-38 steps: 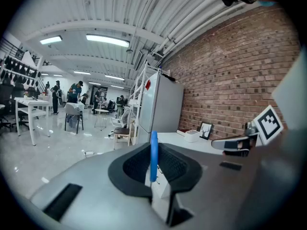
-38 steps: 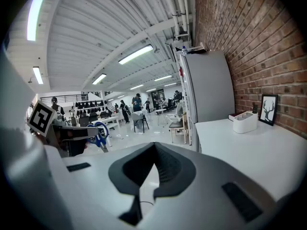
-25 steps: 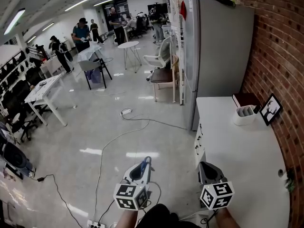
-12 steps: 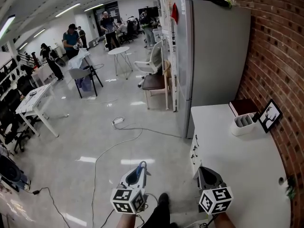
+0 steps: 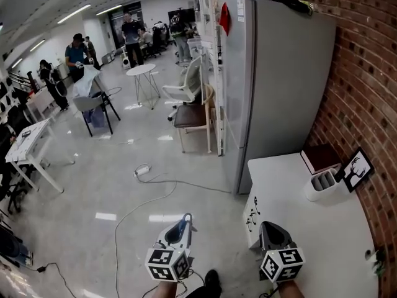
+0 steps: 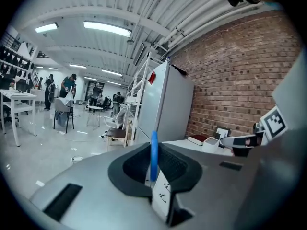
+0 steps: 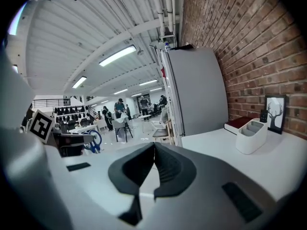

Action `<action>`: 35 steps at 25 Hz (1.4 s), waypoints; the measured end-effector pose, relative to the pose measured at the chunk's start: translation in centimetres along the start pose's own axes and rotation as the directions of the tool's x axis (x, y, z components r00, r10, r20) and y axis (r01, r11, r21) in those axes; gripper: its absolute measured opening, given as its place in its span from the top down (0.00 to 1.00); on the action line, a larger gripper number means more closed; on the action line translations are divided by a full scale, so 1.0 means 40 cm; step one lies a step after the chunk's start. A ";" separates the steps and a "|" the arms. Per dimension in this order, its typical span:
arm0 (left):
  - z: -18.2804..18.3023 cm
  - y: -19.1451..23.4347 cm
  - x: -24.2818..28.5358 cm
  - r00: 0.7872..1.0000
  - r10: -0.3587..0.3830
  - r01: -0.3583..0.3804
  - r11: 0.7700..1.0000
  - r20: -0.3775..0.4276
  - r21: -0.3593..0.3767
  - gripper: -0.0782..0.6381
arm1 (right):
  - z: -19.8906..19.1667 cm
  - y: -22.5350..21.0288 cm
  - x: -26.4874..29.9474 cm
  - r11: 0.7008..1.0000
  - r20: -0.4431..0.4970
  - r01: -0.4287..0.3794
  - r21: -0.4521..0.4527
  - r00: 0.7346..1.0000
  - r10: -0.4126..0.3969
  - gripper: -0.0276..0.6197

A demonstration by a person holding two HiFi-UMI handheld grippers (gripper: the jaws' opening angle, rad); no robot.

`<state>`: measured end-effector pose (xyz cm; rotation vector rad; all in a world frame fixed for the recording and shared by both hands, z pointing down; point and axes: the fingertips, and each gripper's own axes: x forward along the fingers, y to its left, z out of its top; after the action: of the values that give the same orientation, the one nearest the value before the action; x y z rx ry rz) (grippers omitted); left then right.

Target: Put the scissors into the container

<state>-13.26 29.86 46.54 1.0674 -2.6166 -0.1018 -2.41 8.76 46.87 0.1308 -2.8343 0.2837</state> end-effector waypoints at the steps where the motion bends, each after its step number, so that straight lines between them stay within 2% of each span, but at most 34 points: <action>1: 0.011 0.009 0.026 1.000 -0.009 0.009 1.000 -0.002 0.004 0.83 | 0.007 -0.006 0.023 1.000 -0.003 0.009 0.005 1.000 -0.009 0.96; 9: 0.072 0.062 0.201 0.996 -0.088 0.089 0.995 -0.021 0.033 0.83 | 0.043 -0.047 0.170 0.997 0.002 0.074 0.029 0.997 -0.075 0.96; 17: 0.079 0.018 0.334 0.982 -0.177 0.181 0.982 -0.063 0.054 0.83 | 0.046 -0.147 0.183 0.980 -0.009 0.185 0.067 0.983 -0.185 0.96; 29: 0.122 -0.240 0.566 0.933 -0.347 0.356 0.929 -0.097 0.101 0.83 | 0.079 -0.397 0.121 0.931 0.007 0.342 0.129 0.938 -0.345 0.96; 35: 0.144 -0.393 0.641 0.891 -0.441 0.453 0.881 -0.109 0.138 0.83 | 0.070 -0.499 0.056 0.892 0.005 0.417 0.175 0.905 -0.425 0.96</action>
<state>-21.78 0.48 44.89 1.6862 -2.2924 0.0474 -2.98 -11.42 48.51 0.7858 -2.7245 0.4257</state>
